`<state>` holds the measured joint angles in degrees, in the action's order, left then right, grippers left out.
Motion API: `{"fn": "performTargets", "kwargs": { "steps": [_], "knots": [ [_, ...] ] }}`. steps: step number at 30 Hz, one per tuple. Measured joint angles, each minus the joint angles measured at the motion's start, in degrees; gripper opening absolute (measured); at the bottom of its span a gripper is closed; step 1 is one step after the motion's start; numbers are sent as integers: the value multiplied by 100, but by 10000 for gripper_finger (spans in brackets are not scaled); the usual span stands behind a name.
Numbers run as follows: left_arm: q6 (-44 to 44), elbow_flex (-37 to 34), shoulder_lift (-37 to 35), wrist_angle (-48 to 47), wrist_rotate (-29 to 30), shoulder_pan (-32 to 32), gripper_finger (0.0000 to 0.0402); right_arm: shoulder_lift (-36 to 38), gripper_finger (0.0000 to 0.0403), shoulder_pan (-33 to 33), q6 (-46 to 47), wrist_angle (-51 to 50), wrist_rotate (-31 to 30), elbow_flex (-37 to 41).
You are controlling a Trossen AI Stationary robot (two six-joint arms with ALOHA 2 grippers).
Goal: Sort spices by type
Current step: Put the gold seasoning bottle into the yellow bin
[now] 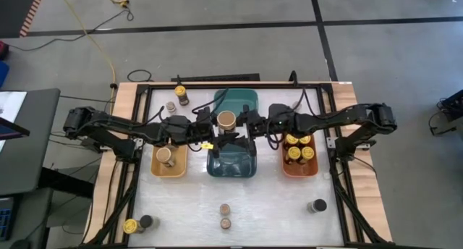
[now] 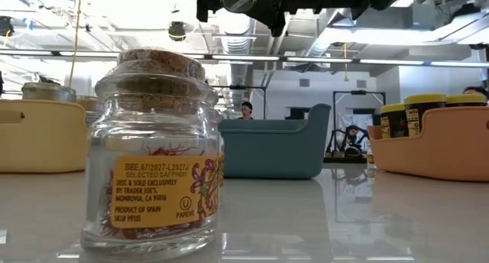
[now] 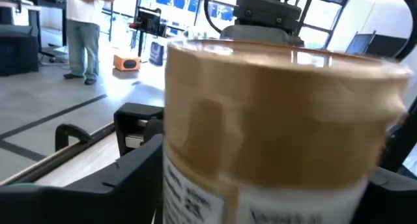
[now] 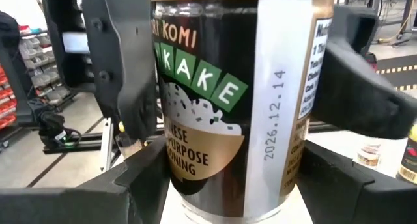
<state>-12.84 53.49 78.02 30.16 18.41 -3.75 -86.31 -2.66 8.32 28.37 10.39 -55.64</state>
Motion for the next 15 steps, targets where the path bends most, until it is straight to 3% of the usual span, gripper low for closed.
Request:
{"fn": "performTargets", "kwargs": {
  "steps": [5,8,15],
  "knots": [
    [-304,2,-7,-238,-183,-8,340,-4,304,-14,-2,-32,26,2],
    [-789,2,-7,-412,-347,-59,345,-2,304,-57,0,-210,70,4],
    [-747,2,-66,-614,-420,-119,345,-2,304,-87,0,-410,85,4]
  ]
}}
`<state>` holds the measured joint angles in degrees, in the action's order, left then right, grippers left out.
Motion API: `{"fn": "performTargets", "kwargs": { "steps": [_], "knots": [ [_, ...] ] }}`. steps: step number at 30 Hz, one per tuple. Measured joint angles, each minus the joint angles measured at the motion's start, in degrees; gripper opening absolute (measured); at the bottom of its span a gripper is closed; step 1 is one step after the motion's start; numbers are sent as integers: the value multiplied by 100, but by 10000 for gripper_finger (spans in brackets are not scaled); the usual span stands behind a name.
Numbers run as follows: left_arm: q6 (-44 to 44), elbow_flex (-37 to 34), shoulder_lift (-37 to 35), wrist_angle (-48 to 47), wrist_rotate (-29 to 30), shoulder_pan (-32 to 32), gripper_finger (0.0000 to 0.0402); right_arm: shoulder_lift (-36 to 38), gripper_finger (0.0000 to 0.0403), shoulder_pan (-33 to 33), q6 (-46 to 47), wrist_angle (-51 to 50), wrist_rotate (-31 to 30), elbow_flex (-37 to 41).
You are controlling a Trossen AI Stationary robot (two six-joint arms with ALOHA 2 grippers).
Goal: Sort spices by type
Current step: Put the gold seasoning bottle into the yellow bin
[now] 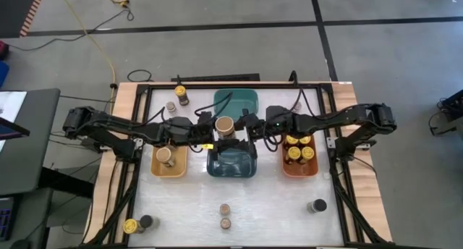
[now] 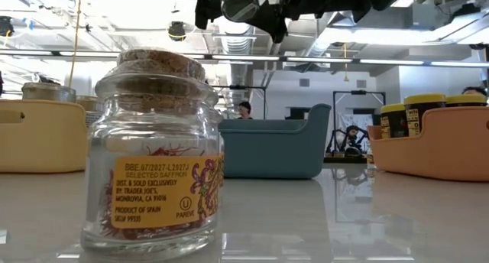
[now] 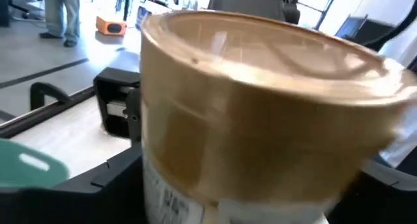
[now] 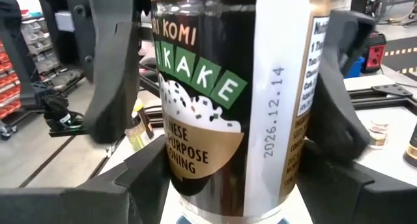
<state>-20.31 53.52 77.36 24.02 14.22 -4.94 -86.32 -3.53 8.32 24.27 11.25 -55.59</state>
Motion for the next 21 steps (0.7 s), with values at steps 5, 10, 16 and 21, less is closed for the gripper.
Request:
{"fn": "performTargets", "kwargs": {
  "steps": [5,10,16,21],
  "knots": [
    [170,0,-510,-700,-43,129,345,9,304,-11,0,-37,-64,-2],
    [-46,0,-1192,-1268,-34,248,345,9,305,13,-111,-111,-110,-5],
    [-55,7,-1847,-1494,206,245,345,11,304,17,-255,-405,-114,-4],
    [-56,638,-1911,-2896,756,247,345,11,304,15,-435,-574,-393,-4]
  ]
}}
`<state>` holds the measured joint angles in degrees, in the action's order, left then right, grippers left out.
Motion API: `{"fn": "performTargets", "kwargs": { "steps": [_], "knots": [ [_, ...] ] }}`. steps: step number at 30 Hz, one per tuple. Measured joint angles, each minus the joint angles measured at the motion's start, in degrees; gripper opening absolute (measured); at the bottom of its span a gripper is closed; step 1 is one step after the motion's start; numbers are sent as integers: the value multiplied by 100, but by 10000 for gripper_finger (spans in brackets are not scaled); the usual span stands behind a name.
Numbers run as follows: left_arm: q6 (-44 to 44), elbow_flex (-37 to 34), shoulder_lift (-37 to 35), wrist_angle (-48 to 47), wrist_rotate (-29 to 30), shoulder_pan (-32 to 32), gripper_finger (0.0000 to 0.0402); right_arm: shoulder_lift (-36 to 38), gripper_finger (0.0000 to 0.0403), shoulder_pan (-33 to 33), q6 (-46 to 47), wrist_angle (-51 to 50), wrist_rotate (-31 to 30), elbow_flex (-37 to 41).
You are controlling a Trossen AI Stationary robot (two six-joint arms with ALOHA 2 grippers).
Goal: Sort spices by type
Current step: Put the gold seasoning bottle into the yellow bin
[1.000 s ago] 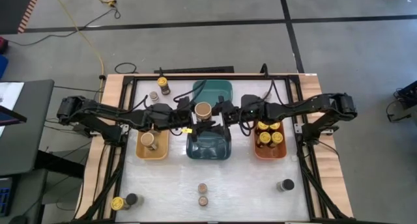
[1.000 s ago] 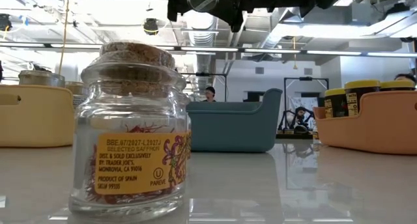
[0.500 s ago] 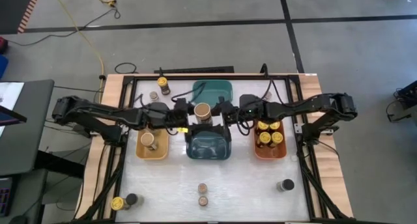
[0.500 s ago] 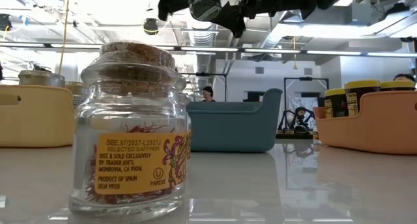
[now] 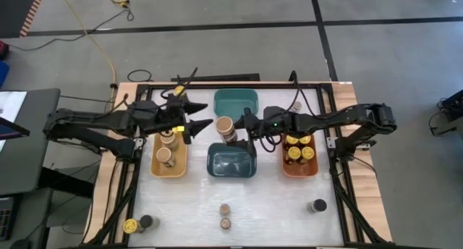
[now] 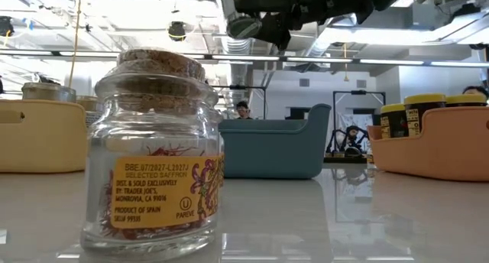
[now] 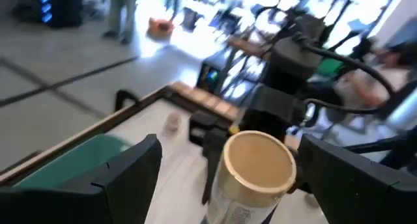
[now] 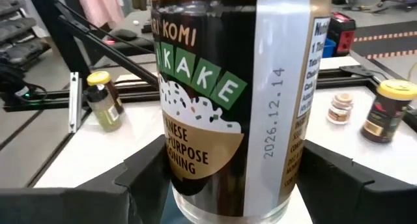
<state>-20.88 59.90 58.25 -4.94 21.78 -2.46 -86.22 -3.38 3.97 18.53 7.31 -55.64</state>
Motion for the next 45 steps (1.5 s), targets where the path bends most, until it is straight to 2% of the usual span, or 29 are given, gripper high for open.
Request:
{"fn": "performTargets", "kwargs": {
  "steps": [3,9,15,19,23,28,33,45],
  "knots": [
    [-289,811,295,-1135,235,18,345,-2,304,-6,-2,-29,-20,0],
    [-807,2501,1089,-3100,232,186,345,-2,304,-4,-15,-42,-136,0],
    [-1201,4089,2089,-4149,-520,481,345,-2,304,-12,-15,-192,-265,0],
    [-1153,4967,2729,-4619,-974,645,345,-2,304,-11,-124,-206,-299,0],
    [-1140,5669,3298,-5441,-1137,783,345,-2,304,-13,-101,-213,-303,0],
    [-1268,6079,3783,-6273,-1475,846,345,-2,304,-13,-101,-224,-304,0],
    [-1272,6089,3956,-6308,-1830,819,345,-2,304,-13,-95,-227,-307,0],
    [-1277,6091,4137,-6602,-1980,657,345,-2,304,-15,-85,-226,-310,0]
  ]
}}
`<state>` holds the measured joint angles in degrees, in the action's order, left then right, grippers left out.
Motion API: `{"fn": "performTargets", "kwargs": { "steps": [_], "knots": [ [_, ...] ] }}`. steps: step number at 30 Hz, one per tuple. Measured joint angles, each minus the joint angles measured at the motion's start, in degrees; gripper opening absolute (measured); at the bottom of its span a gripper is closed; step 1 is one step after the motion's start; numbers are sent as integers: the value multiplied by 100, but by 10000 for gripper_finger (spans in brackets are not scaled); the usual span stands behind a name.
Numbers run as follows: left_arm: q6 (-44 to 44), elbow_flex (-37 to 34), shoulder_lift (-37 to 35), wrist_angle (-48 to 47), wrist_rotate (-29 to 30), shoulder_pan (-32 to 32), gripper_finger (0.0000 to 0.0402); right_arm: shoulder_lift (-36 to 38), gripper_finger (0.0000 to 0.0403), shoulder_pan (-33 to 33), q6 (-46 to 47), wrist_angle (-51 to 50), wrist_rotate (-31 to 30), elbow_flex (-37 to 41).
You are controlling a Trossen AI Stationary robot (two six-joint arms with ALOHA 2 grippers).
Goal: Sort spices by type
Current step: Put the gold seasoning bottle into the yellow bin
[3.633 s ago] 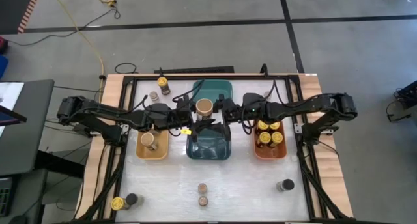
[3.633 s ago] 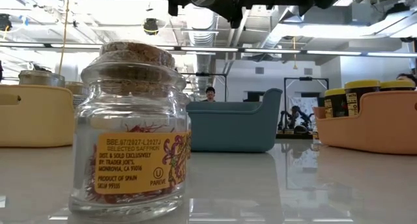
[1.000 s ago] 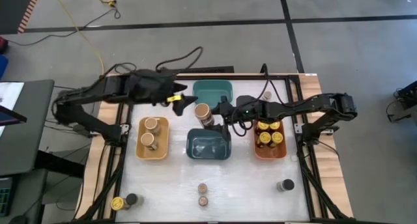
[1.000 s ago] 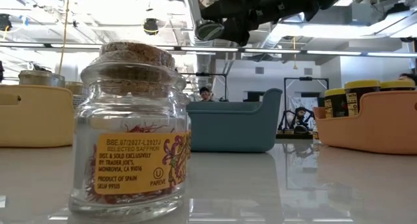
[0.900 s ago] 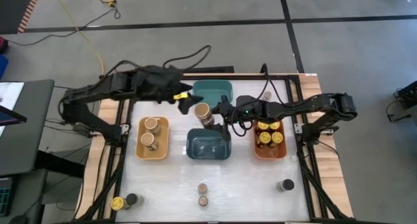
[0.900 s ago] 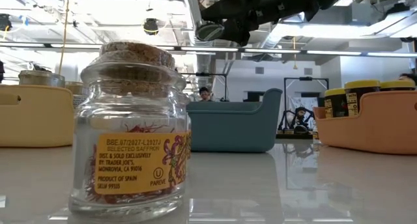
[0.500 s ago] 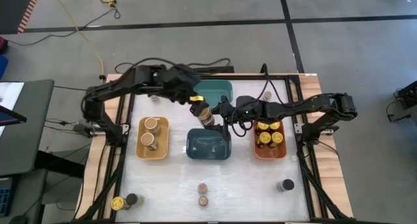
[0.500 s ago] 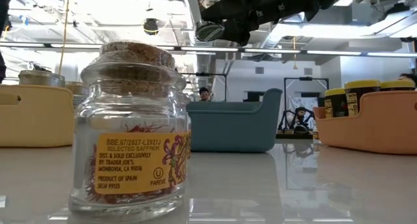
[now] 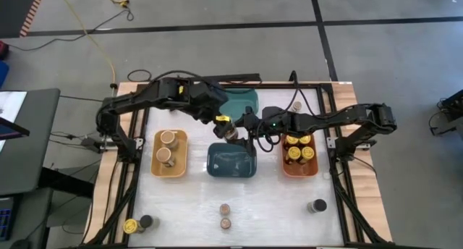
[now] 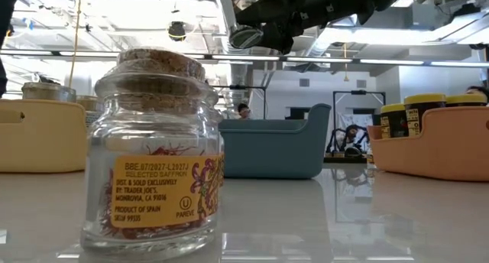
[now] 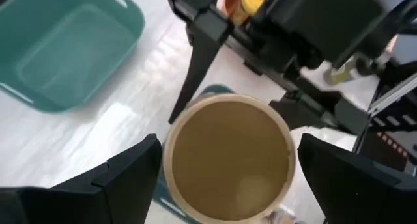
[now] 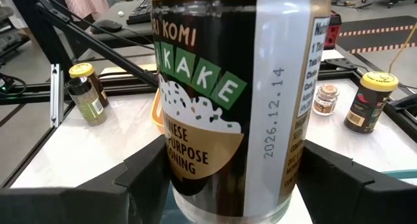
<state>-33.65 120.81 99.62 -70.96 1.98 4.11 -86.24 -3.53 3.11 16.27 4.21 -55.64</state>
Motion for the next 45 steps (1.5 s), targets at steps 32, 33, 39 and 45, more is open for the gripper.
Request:
{"fn": "performTargets", "kwargs": {
  "steps": [32,33,39,45],
  "knots": [
    [-21,-4,189,-177,42,-67,267,0,321,0,6,-33,2,0],
    [-20,-4,189,-175,41,-67,267,0,323,0,4,-31,2,0],
    [-24,-7,189,-165,39,-67,267,0,329,0,-17,-44,2,0],
    [-24,-7,189,-162,39,-67,267,0,330,8,-17,-46,2,0]
  ]
}}
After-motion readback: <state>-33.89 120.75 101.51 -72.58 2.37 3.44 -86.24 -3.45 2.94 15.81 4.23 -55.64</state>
